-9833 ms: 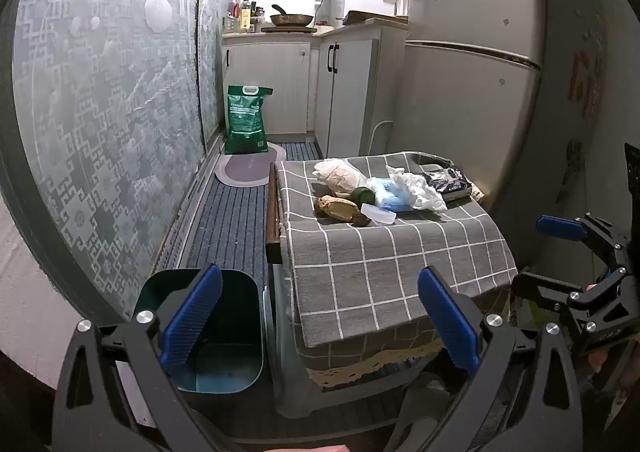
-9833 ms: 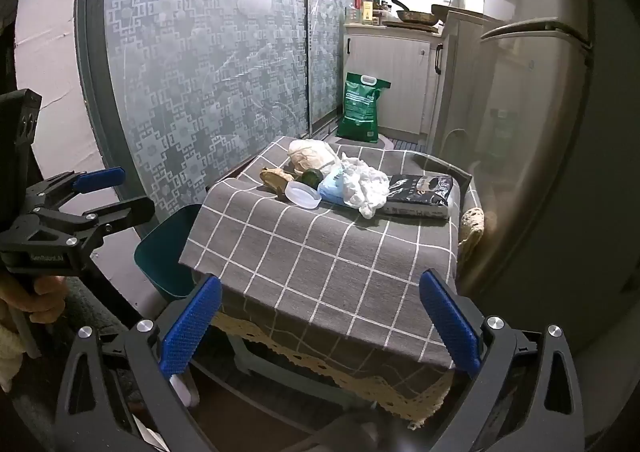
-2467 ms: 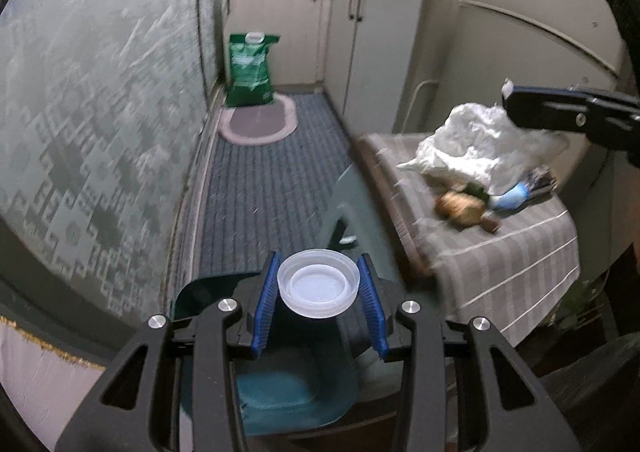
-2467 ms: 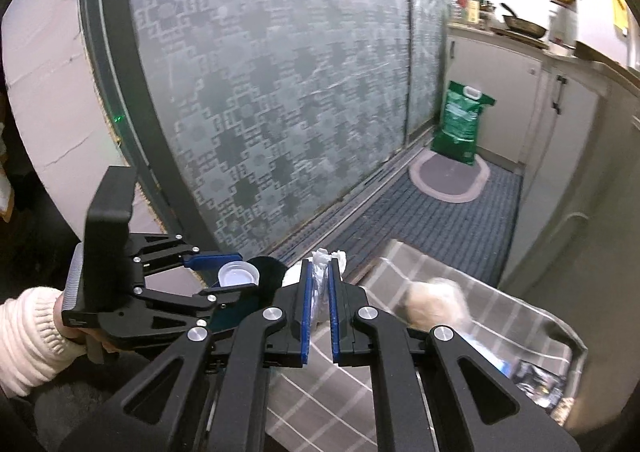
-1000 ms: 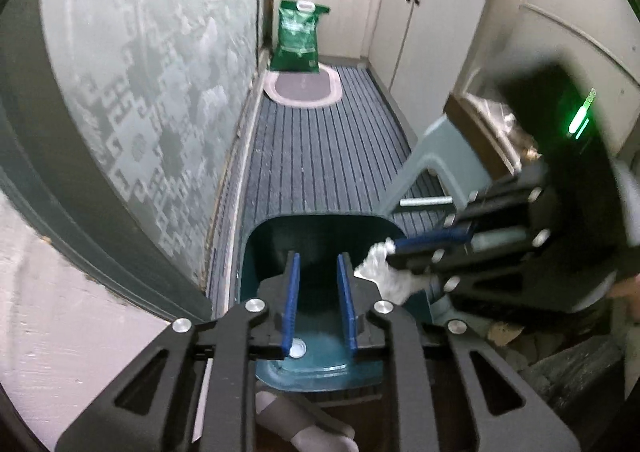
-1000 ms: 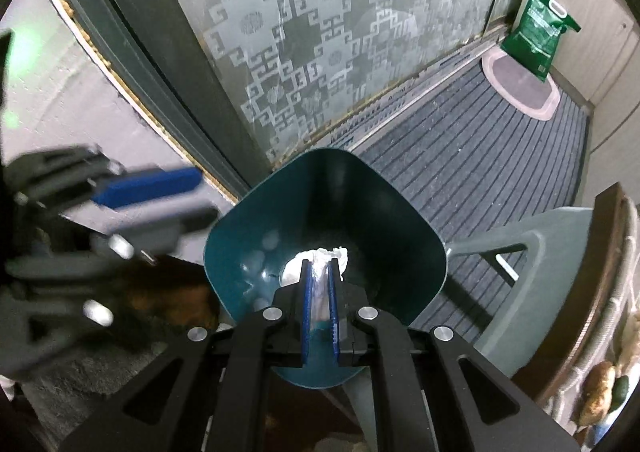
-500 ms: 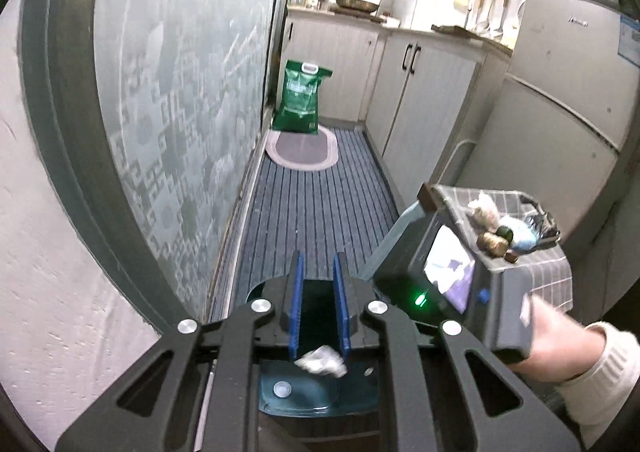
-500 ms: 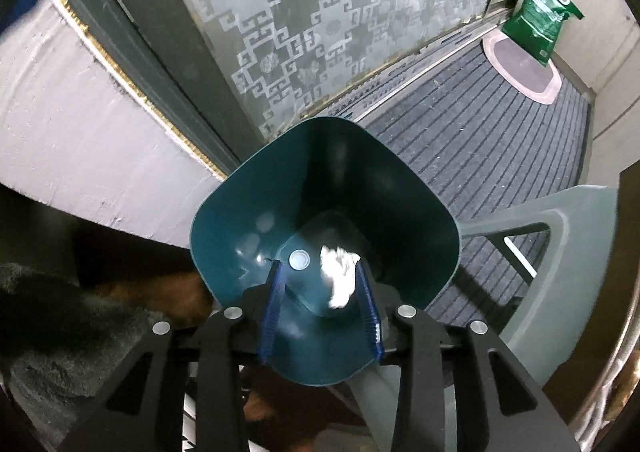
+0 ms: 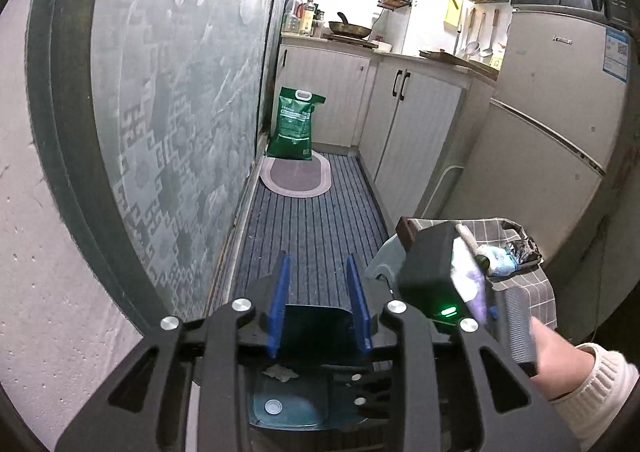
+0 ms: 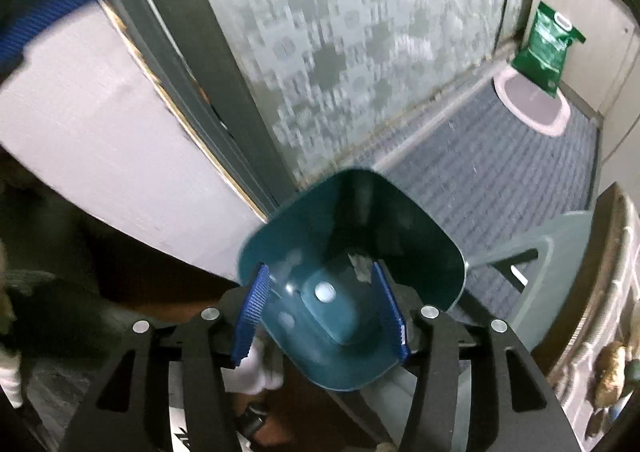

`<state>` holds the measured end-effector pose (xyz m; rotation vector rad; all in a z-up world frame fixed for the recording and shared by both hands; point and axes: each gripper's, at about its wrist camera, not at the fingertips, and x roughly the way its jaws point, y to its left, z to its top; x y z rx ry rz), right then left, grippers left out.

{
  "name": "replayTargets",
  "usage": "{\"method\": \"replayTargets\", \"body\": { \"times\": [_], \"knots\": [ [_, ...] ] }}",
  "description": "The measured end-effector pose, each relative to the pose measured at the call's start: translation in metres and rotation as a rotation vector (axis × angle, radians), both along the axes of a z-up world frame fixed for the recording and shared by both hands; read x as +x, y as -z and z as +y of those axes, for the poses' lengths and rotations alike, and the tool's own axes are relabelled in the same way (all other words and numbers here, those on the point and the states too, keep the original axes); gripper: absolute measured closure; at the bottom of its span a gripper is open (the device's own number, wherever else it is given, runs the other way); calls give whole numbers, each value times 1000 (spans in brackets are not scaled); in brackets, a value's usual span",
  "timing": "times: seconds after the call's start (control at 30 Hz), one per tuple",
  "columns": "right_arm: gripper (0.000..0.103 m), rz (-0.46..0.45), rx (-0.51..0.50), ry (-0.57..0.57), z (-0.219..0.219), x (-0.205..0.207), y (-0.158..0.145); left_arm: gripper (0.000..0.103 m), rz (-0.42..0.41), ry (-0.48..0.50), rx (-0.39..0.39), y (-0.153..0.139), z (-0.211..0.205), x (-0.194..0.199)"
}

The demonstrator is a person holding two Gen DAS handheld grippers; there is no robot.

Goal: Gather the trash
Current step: 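Move both tools back over the table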

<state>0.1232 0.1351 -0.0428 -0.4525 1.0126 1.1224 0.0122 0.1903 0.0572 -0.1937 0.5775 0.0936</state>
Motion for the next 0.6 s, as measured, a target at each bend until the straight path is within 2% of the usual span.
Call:
{"method": "replayTargets", "body": {
  "times": [0.23,0.6],
  "knots": [
    [47,-60,94,49,-37,5,-39,65,-9,15,16,-4,-14,6],
    [45,-133,144,156,-106,27,-65,59,-6,76,32,-4,-50,28]
  ]
}}
